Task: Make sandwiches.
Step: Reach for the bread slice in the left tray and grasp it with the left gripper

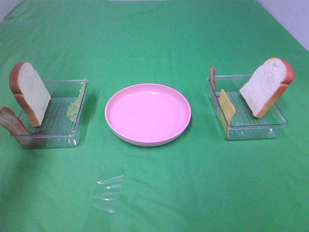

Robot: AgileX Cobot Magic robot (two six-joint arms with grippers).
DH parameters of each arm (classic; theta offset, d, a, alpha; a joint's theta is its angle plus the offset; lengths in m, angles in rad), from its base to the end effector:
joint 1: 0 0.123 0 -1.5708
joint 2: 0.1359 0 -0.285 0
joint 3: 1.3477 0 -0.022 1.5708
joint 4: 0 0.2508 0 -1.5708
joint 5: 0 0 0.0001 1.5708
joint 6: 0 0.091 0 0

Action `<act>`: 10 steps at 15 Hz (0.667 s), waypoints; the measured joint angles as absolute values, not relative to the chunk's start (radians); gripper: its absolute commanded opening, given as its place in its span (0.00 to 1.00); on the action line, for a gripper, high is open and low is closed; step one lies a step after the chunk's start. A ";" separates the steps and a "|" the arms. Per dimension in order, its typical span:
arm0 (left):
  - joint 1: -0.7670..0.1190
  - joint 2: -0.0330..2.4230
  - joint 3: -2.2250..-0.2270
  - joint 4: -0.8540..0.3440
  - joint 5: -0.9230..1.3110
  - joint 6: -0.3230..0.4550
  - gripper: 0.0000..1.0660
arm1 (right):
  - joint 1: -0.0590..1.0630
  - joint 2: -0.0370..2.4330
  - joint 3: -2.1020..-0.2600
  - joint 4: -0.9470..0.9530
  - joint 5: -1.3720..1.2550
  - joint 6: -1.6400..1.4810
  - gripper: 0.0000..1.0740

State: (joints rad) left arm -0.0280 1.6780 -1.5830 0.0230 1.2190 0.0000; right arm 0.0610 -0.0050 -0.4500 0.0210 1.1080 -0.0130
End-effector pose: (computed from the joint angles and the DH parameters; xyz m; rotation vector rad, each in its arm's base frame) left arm 0.3501 -0.0078 0.3340 0.0450 2.7969 0.0253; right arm -0.0024 0.0016 0.2596 -0.0801 2.1354 0.0537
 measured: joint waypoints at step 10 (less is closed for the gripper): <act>-0.054 2.094 -1.810 -0.009 1.218 -0.018 0.94 | 0.061 -0.005 -0.450 0.021 1.108 -0.013 0.92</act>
